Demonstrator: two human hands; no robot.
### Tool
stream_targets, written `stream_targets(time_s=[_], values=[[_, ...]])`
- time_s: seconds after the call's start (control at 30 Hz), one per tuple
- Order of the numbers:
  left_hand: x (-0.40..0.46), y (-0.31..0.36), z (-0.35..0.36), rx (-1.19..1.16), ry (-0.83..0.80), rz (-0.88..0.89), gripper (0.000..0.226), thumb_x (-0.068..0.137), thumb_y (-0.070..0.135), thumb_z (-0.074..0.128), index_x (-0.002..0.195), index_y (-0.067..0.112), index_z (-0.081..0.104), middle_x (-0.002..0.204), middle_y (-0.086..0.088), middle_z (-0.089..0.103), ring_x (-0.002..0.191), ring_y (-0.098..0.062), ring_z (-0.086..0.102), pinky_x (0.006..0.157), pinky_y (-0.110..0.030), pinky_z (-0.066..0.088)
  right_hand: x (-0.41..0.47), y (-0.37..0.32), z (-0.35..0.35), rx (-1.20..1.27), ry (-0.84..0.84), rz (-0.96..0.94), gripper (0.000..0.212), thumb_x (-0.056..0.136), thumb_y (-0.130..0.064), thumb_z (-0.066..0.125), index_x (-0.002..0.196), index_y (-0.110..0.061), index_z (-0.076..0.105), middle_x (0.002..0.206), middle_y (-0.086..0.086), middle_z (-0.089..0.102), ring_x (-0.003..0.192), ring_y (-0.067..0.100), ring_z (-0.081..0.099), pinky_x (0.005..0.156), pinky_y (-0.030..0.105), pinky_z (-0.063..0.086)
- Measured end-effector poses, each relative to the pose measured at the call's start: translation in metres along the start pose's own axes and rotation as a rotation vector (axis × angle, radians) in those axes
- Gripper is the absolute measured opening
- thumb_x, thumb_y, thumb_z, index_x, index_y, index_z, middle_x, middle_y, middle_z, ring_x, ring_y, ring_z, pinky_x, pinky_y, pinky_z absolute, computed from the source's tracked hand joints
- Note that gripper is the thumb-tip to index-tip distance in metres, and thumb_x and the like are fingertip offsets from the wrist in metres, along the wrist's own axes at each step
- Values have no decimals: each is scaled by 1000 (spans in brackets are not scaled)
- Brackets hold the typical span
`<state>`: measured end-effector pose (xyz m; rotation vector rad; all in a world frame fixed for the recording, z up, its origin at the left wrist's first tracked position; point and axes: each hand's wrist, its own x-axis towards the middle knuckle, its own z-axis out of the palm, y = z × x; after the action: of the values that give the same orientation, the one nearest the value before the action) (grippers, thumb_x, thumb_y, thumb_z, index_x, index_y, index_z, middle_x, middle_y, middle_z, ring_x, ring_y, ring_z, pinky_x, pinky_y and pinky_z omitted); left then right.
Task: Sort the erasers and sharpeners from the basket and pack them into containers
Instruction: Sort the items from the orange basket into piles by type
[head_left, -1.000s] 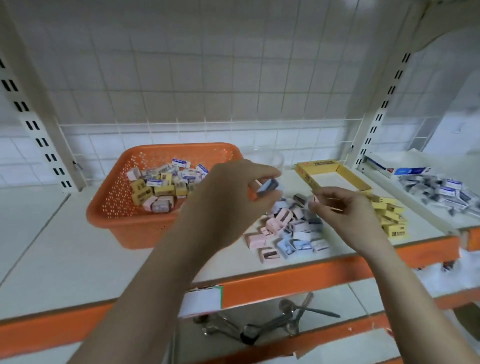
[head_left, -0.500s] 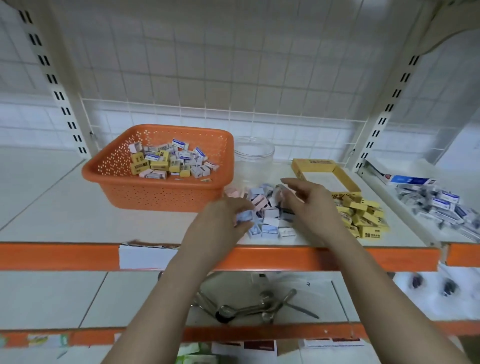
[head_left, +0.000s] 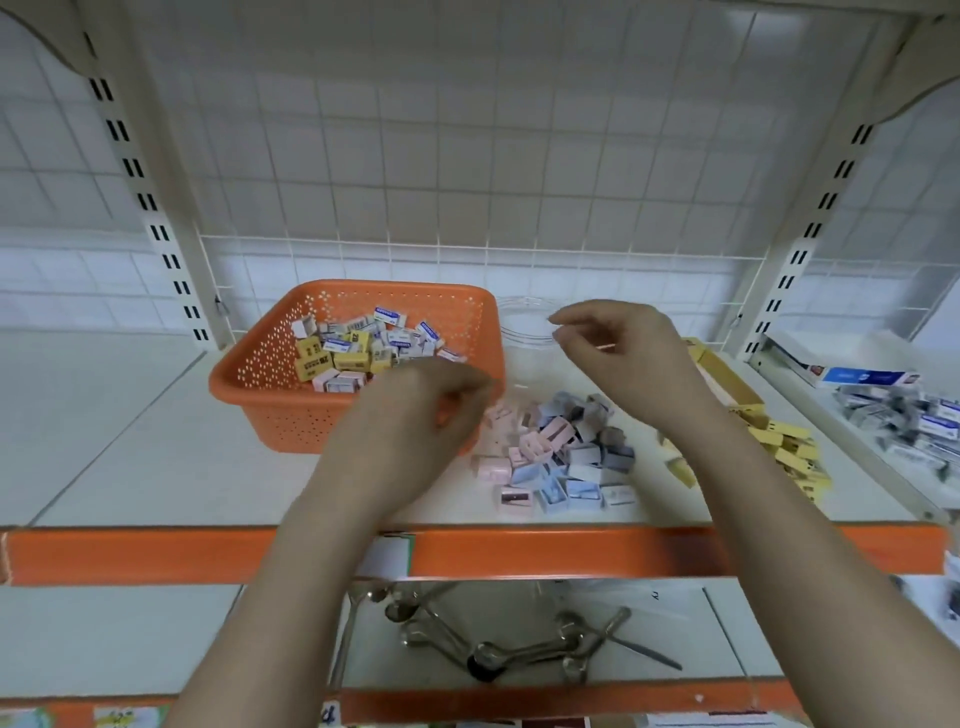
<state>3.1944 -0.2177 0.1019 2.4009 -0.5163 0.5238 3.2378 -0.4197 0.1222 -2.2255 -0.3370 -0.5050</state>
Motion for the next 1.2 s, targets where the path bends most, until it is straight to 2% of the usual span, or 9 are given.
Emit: stream_targets(time_s=[0.17, 0.27, 0.43, 0.57, 0.63, 0.7, 0.8, 0.97, 1.2], values=[[25, -46, -51, 53, -3, -46, 14, 89, 25, 59, 94, 25, 72, 90, 10, 70, 77, -1, 60, 75, -28, 49, 71, -23, 48, -389, -422, -130, 24, 87, -13, 59, 107, -18, 70, 95, -6, 67, 87, 10, 60, 82, 21, 47], [34, -76, -68, 117, -74, -74, 16, 90, 25, 58, 96, 23, 73, 84, 12, 68, 75, 2, 57, 74, -26, 47, 100, -26, 86, -623, -703, -195, 28, 85, -17, 63, 111, -21, 69, 102, -3, 68, 88, 13, 57, 85, 29, 48], [43, -113, -83, 192, -171, -113, 20, 91, 26, 57, 106, 27, 70, 88, 13, 63, 82, -6, 56, 73, -22, 45, 118, -26, 135, -900, -1024, -26, 31, 88, -37, 62, 101, -10, 67, 94, 1, 66, 93, 22, 63, 83, 32, 50], [48, -133, -87, 201, -218, -114, 19, 90, 31, 57, 105, 32, 69, 98, 10, 68, 87, -8, 61, 81, -32, 50, 122, -17, 155, -952, -1122, 88, 19, 88, -25, 62, 74, -13, 58, 72, -3, 62, 73, 16, 61, 83, 32, 53], [50, -140, -88, 209, -250, -100, 20, 91, 32, 56, 106, 33, 68, 100, 11, 68, 88, -7, 61, 80, -30, 51, 122, -15, 157, -945, -1123, 86, 17, 87, -22, 62, 74, -14, 57, 69, -4, 61, 73, 16, 61, 83, 32, 53], [54, -144, -87, 213, -291, -67, 21, 91, 31, 55, 107, 31, 69, 102, 12, 69, 87, -4, 61, 75, -21, 49, 123, -14, 155, -882, -1090, 114, 11, 85, -20, 66, 86, -10, 61, 74, -3, 62, 79, 18, 62, 75, 29, 53], [70, -147, -84, 184, -369, -18, 21, 92, 29, 56, 108, 28, 69, 102, 14, 68, 82, 1, 59, 71, -9, 43, 124, -22, 137, -760, -849, 72, 28, 81, -28, 71, 103, -12, 64, 97, 3, 65, 90, 19, 61, 69, 26, 44], [112, -151, -55, 268, -644, 50, 21, 89, 31, 60, 105, 22, 70, 108, 10, 67, 94, -4, 59, 91, -32, 49, 92, -48, 84, -104, -238, 97, 17, 79, -25, 74, 90, -19, 63, 81, 1, 71, 72, 14, 65, 62, 25, 45], [139, -150, -8, 404, -1023, 72, 25, 83, 34, 68, 95, 13, 72, 90, 0, 73, 67, -7, 63, 80, -30, 54, 16, -46, 65, 430, 200, 258, 17, 80, -15, 72, 95, -16, 65, 64, -3, 69, 70, 11, 69, 73, 24, 57]])
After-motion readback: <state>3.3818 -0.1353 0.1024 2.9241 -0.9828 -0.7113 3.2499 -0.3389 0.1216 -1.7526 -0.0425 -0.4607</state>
